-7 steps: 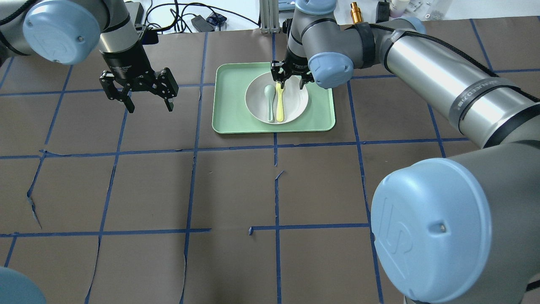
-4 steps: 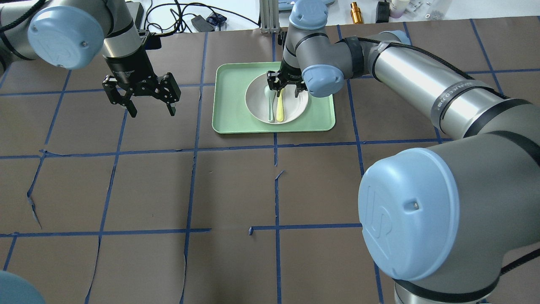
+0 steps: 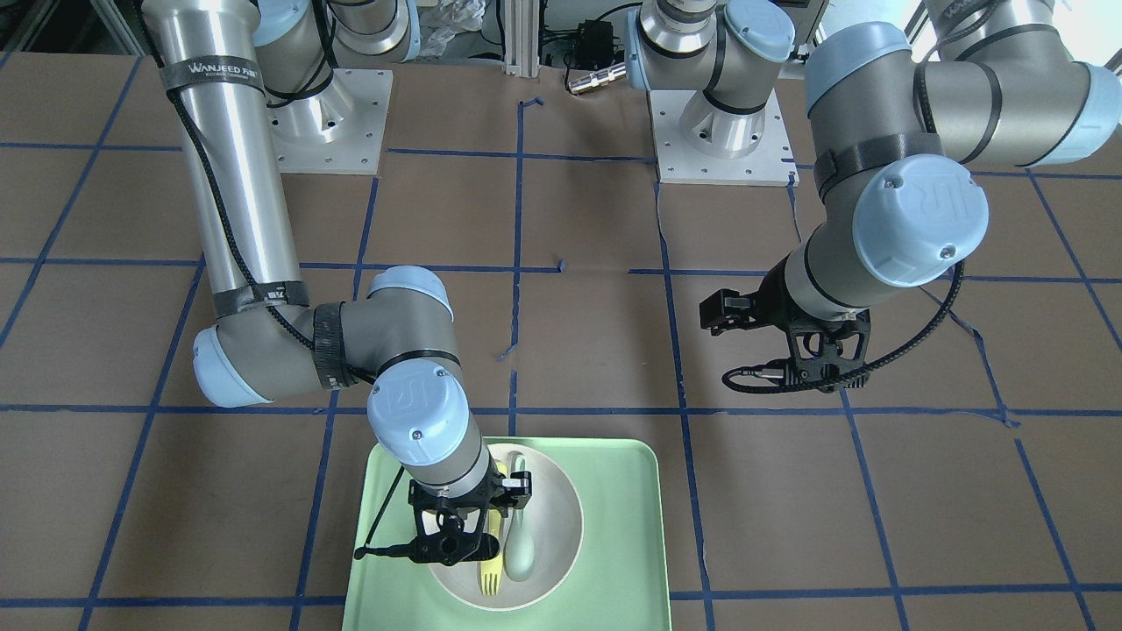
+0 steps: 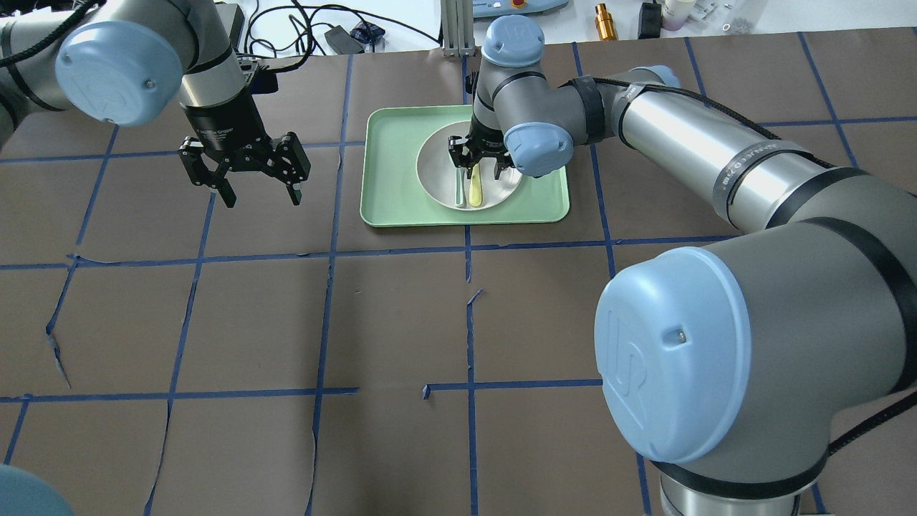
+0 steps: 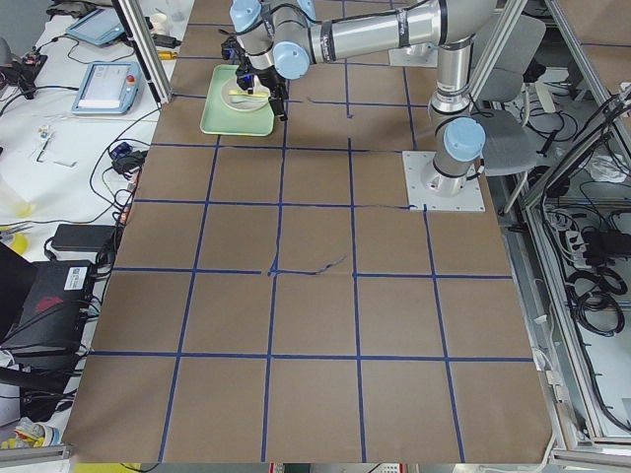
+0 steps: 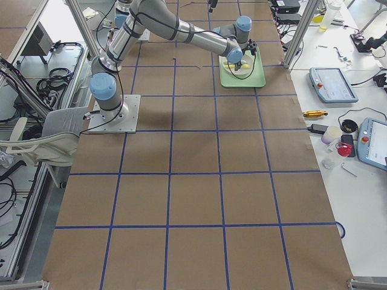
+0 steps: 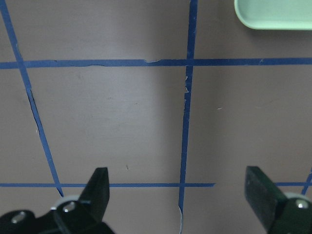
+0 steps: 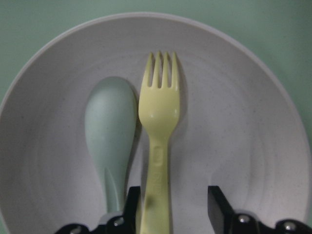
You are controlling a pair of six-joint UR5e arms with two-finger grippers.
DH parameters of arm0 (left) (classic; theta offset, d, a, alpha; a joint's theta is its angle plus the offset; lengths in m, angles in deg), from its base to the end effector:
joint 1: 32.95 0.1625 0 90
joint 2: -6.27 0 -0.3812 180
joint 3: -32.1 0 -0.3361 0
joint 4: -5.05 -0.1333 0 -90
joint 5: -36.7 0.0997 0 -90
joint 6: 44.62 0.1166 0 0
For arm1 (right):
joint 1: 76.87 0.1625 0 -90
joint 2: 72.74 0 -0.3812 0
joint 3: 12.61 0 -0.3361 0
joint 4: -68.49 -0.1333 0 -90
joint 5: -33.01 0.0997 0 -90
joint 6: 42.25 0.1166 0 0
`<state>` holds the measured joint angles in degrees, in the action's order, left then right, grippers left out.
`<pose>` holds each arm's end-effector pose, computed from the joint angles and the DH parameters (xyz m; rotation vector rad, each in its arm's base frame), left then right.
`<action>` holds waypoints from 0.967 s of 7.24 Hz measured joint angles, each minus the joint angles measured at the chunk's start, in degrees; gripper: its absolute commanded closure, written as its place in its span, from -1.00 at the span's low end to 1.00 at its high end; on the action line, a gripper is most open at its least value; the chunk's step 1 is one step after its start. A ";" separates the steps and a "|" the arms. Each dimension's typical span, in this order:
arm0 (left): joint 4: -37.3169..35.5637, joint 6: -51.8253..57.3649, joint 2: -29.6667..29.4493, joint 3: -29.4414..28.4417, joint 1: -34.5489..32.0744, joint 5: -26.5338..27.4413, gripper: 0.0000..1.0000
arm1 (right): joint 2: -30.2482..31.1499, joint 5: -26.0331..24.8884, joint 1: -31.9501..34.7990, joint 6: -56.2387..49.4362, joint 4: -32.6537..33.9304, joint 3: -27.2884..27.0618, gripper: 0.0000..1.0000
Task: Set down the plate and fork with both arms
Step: 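Lower the right gripper and grasp the yellow fork on the plate, then lift the yellow fork and lay it on the tray beside the plate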
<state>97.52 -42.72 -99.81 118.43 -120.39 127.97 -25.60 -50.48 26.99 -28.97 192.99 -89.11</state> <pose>-0.1082 -0.5056 0.3183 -0.0134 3.1032 0.4063 0.3008 -0.6075 0.1707 -0.0229 3.0087 -0.0911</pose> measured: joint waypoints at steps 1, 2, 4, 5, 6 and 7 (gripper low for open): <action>-0.01 0.04 0.02 0.03 0.00 0.00 -1.00 | -0.09 0.01 0.17 0.09 -0.08 0.02 -0.15; -0.01 0.10 0.04 0.06 0.00 0.02 -1.00 | -0.17 0.05 0.24 0.18 -0.11 0.03 -0.14; -0.03 0.33 0.01 0.06 0.24 0.04 -1.00 | -0.46 0.02 0.29 0.13 -0.15 0.04 0.82; -0.05 0.41 0.00 0.07 0.36 0.05 -1.00 | -0.54 0.01 0.29 0.18 -0.23 0.04 1.00; -0.05 0.45 0.00 0.07 0.40 0.05 -1.00 | -0.49 -0.01 0.29 0.34 -0.35 0.06 1.00; -0.07 0.46 0.00 0.07 0.45 0.05 -1.00 | -0.33 0.01 0.29 0.47 -0.46 0.08 1.00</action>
<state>97.45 -42.25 -99.81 118.50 -119.94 128.02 -25.93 -50.47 27.28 -28.49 192.53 -89.02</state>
